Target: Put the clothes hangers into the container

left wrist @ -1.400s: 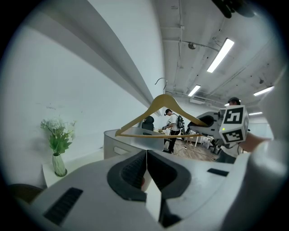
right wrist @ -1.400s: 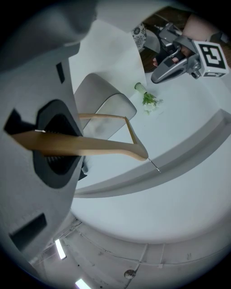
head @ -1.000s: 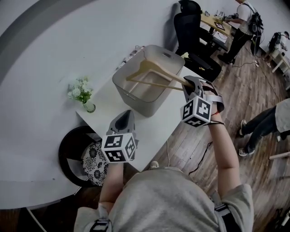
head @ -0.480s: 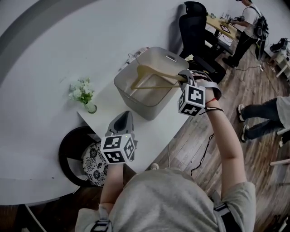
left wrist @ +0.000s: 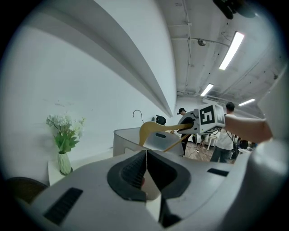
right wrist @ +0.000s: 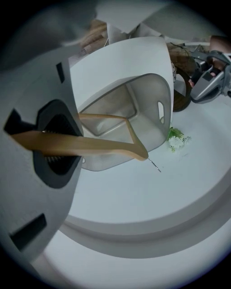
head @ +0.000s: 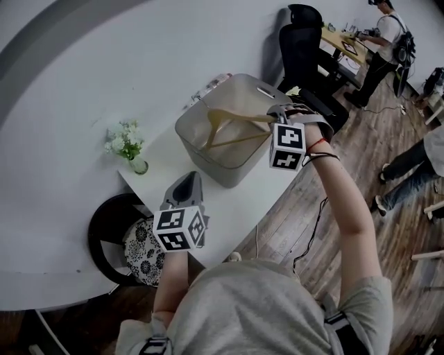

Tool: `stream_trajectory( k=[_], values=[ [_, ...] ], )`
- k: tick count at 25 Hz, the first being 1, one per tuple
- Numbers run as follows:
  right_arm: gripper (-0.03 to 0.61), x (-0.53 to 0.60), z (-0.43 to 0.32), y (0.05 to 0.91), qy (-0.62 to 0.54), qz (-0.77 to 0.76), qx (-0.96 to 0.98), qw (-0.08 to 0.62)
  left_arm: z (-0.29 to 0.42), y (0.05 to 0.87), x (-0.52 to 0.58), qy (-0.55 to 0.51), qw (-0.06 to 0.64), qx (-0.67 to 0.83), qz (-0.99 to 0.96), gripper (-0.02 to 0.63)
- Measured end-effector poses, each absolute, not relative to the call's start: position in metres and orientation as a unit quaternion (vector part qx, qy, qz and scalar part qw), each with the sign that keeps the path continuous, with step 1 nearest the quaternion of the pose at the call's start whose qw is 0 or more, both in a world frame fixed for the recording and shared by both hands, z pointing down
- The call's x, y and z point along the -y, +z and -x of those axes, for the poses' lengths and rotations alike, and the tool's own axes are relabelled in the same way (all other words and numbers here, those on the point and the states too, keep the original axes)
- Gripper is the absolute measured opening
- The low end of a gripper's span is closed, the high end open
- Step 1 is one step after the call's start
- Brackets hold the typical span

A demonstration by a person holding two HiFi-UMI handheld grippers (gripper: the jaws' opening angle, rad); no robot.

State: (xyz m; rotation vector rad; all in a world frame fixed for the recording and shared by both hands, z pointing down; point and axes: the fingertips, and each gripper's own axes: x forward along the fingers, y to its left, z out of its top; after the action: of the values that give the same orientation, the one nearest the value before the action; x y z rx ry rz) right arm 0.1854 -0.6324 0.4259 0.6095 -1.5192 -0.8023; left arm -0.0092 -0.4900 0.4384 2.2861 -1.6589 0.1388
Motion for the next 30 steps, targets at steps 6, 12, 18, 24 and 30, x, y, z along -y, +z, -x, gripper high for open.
stream_trajectory(
  k=[6,12,18,24,30],
  values=[
    [0.049,0.645,-0.173,0.429,-0.358,-0.250,0.660,0.611,0.010,0.442,0.495,0.049,0.158,0.583,-0.796,0.008],
    [0.049,0.653,-0.161,0.433,-0.354,-0.246,0.667,0.608,0.014,0.444,0.498,0.049,0.161,0.587,-0.792,0.009],
    [0.054,0.666,-0.169,0.435,-0.329,-0.252,0.667,0.620,0.017,0.446,0.499,0.052,0.164,0.589,-0.789,0.008],
    [0.057,0.681,-0.184,0.445,-0.308,-0.263,0.659,0.633,0.017,0.449,0.501,0.055,0.166,0.589,-0.789,0.008],
    [0.058,0.692,-0.198,0.459,-0.301,-0.269,0.650,0.644,0.018,0.450,0.504,0.057,0.166,0.590,-0.788,0.009]
  ],
)
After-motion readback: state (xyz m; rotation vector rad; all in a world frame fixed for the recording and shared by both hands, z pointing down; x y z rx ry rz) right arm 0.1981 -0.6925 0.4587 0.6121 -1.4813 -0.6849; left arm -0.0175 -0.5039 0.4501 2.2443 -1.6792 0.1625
